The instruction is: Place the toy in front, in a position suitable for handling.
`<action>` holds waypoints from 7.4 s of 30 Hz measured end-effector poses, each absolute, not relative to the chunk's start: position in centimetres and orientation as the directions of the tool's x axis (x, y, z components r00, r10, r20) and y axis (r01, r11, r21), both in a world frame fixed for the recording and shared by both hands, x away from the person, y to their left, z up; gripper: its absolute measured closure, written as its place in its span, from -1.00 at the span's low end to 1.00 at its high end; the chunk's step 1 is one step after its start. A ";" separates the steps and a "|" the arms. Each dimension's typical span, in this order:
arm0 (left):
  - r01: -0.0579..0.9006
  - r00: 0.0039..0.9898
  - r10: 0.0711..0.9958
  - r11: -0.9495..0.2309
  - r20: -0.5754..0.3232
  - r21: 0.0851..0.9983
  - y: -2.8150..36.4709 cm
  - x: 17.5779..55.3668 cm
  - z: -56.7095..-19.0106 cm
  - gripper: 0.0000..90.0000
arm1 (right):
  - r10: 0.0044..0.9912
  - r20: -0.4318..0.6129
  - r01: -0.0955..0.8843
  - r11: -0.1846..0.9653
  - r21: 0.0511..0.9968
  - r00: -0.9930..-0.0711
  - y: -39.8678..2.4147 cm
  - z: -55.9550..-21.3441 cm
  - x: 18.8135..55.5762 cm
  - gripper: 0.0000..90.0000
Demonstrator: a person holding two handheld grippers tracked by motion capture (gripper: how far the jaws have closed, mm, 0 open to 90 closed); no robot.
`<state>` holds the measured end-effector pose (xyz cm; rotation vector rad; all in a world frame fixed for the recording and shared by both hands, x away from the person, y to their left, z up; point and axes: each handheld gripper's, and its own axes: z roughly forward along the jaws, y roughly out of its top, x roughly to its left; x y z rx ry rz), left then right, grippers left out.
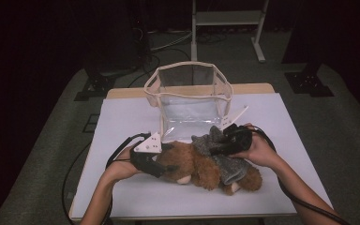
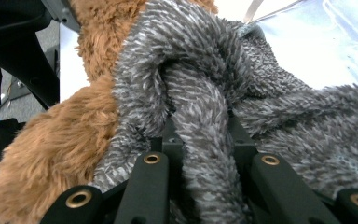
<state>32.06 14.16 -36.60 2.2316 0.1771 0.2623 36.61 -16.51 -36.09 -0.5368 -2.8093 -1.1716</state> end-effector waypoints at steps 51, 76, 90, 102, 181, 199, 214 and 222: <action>0.061 0.969 0.229 -0.574 0.089 0.817 14.9 33.6 -37.3 -0.32 | 0.346 0.154 0.350 0.626 0.697 -0.926 -17.1 -36.2 34.9 0.68; 0.086 0.974 0.222 -0.541 0.044 0.837 15.6 33.0 -37.5 -0.35 | 0.241 0.154 0.281 0.694 0.663 -0.958 -12.5 -35.6 34.3 0.64; 0.132 0.977 0.215 -0.553 -0.012 0.823 14.8 33.1 -39.3 -0.22 | 0.188 0.090 0.201 0.746 0.634 -0.978 -10.3 -34.1 32.9 0.63; 0.083 0.983 0.184 -0.570 0.028 0.817 14.6 32.4 -39.0 -0.22 | 0.243 0.094 0.248 0.742 0.623 -0.965 -9.8 -33.7 36.0 0.62; 0.079 0.984 0.176 -0.530 0.018 0.844 11.9 33.4 -39.3 -0.22 | 0.327 0.150 0.329 0.606 0.725 -0.933 -18.8 -33.8 34.2 0.65; 0.078 0.983 0.183 -0.541 0.027 0.838 11.5 33.6 -39.8 -0.24 | 0.242 0.108 0.252 0.708 0.660 -0.964 -12.2 -33.1 35.6 0.63; 0.077 0.983 0.182 -0.556 0.031 0.828 11.5 33.5 -39.6 -0.30 | 0.469 0.101 0.396 0.589 0.704 -0.877 -24.5 -31.3 35.5 0.61; 0.077 0.981 0.188 -0.578 0.041 0.812 12.0 33.7 -39.2 -0.41 | 0.461 0.140 0.424 0.599 0.679 -0.876 -23.7 -34.6 35.8 0.60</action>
